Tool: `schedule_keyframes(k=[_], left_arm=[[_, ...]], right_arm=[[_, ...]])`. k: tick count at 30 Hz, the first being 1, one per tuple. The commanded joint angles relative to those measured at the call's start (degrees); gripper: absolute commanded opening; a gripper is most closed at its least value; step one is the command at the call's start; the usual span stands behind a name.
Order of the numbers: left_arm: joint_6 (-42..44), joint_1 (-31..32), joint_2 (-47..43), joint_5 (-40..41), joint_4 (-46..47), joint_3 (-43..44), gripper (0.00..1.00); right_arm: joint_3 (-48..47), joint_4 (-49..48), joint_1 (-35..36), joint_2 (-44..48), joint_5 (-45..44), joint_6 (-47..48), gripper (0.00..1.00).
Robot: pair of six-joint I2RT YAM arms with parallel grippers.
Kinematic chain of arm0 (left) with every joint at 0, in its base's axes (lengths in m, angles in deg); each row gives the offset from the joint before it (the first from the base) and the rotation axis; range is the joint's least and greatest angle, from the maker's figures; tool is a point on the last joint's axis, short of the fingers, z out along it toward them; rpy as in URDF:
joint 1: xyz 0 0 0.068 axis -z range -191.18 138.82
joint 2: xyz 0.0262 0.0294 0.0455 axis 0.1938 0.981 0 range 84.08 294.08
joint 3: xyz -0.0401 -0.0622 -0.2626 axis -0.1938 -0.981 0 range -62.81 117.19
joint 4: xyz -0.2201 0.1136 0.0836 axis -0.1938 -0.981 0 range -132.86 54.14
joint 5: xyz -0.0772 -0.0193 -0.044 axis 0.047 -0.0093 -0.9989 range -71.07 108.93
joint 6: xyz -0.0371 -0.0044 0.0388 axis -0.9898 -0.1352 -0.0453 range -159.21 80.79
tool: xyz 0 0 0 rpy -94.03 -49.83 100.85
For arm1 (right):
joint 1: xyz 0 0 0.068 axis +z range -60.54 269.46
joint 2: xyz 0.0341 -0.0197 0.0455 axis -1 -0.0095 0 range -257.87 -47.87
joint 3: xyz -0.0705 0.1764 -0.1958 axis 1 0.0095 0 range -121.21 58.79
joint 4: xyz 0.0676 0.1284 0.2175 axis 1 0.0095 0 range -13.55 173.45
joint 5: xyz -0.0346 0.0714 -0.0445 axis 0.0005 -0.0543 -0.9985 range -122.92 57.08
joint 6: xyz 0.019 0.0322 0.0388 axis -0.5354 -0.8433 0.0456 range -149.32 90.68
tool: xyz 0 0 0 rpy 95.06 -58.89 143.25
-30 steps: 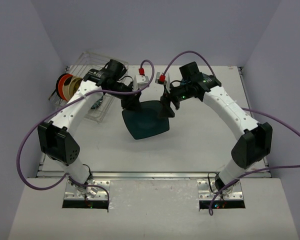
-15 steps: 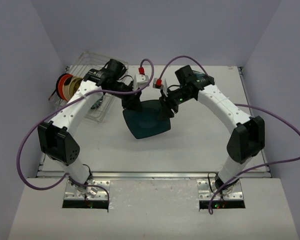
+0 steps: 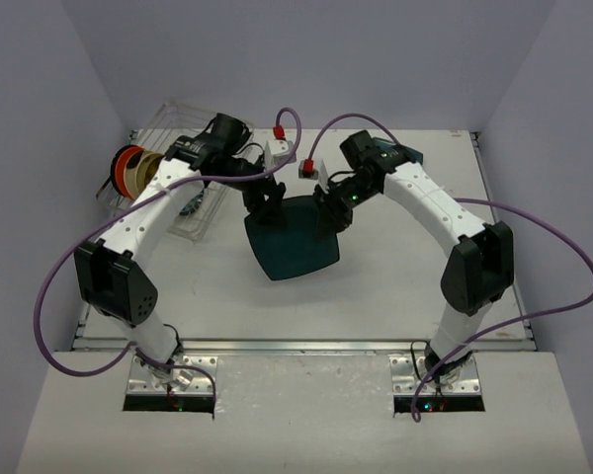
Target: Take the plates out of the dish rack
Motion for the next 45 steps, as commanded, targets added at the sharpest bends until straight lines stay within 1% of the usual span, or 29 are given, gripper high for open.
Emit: schedule_keyframes(k=[1, 3, 5, 7, 8, 9, 11, 13, 14, 15, 17, 21, 28, 35, 45], left_arm=[[-10.0, -0.6, -2.8, 6.4, 10.5, 0.7, 1.00], [-12.2, -1.6, -3.6, 7.8, 12.6, 0.7, 1.00], [-15.6, -3.3, -4.9, 14.2, 16.5, 1.0, 1.00], [-18.3, -6.3, -6.0, 18.2, 19.7, 1.3, 1.00], [-19.7, -8.6, -6.6, 18.1, 20.9, 1.3, 1.00], [-20.3, -9.5, -7.0, 17.8, 21.7, 1.4, 1.00], [-21.8, -12.8, -7.5, 17.0, 22.9, 1.7, 1.00], [-21.6, -13.9, -8.1, 18.3, 23.3, 1.6, 1.00], [-21.5, -13.9, -8.5, 19.2, 23.7, 1.1, 1.00], [-21.5, -13.9, -8.8, 19.5, 24.0, 0.7, 1.00], [-21.3, -14.0, -9.2, 19.5, 24.4, 0.1, 1.00], [-21.6, -14.0, -8.8, 19.1, 25.4, -0.7, 1.00], [-22.5, -14.0, -7.5, 18.1, 26.2, -1.5, 1.00], [-22.7, -14.0, -7.1, 18.2, 26.1, -2.5, 1.00], [-22.7, -14.0, -8.1, 18.6, 26.8, -5.4, 1.00]], right_arm=[[-5.9, -3.4, -6.1, -1.3, 14.5, -10.4, 0.00], [-6.5, -5.2, -8.5, -2.3, 16.8, -15.2, 0.00], [-6.7, -8.2, -12.7, -3.8, 19.0, -19.9, 0.00], [-7.1, -11.5, -16.4, -5.0, 19.4, -23.8, 0.00], [-8.0, -13.3, -18.4, -6.2, 19.4, -26.3, 0.00], [-8.4, -14.4, -20.1, -7.4, 19.4, -28.0, 0.00], [-13.0, -14.9, -22.7, -10.6, 19.9, -30.2, 0.00], [-20.9, -15.0, -27.8, -17.2, 19.9, -33.3, 0.00], [-24.4, -14.9, -29.9, -18.8, 20.0, -34.9, 0.00], [-25.3, -15.0, -30.4, -20.5, 20.1, -35.7, 0.00], [-28.3, -15.7, -33.1, -23.8, 19.0, -35.7, 0.00], [-31.3, -16.7, -36.3, -27.2, 18.8, -35.1, 0.00], [-34.1, -19.6, -40.1, -32.8, 18.2, -35.5, 0.00], [-36.7, -22.5, -41.3, -37.2, 16.0, -34.3, 0.00], [-36.0, -25.6, -41.9, -39.5, 10.7, -31.3, 0.00]])
